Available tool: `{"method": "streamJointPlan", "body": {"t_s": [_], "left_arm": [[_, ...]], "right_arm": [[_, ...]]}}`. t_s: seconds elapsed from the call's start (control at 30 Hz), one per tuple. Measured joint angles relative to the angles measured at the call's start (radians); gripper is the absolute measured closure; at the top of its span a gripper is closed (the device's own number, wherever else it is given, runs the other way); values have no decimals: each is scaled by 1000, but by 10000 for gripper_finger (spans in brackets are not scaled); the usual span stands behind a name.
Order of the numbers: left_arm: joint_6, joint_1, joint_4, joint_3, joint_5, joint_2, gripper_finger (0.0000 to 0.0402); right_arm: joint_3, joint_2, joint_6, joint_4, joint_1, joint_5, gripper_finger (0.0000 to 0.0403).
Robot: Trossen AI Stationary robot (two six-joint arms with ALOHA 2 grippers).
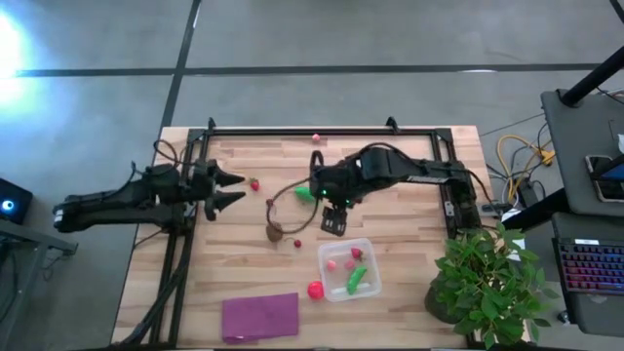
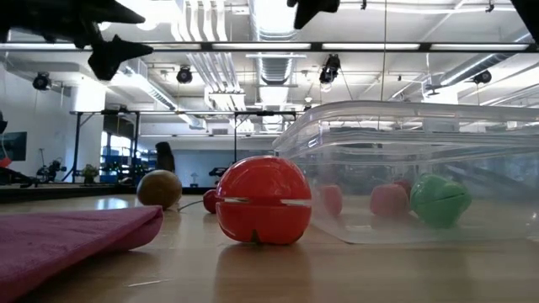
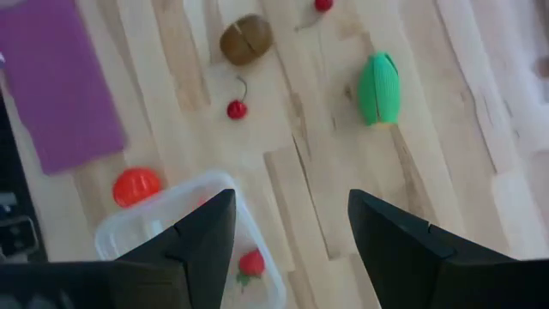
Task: Pick and placing Produce into tupperware
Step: Put the red tomato into the transparent container
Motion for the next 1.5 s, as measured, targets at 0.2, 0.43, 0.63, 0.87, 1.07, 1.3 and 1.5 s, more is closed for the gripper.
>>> {"method": "streamJointPlan", "body": {"t_s": [0.2, 0.43, 0.63, 0.87, 1.07, 1.3, 1.5], "left_arm": [[228, 0, -107, 84, 0, 86, 146], [248, 0, -218, 79, 20, 83, 146], [263, 0, -226, 79, 22, 46, 146], [262, 0, -226, 79, 25, 3, 146], [259, 0, -227, 79, 26, -19, 146], [255, 0, -234, 79, 24, -27, 146], [256, 0, -243, 75, 23, -32, 146]], "right_arm": [[-5, 10, -28, -41, 79, 42, 183], [-13, 72, -90, -38, 211, 81, 183], [-15, 137, -152, 34, 312, 131, 183], [-18, 239, -228, 170, 357, 44, 183], [-18, 299, -289, 272, 377, -41, 183], [-18, 339, -261, 357, 415, -111, 181], [-19, 351, -190, 358, 408, -55, 144]]}}
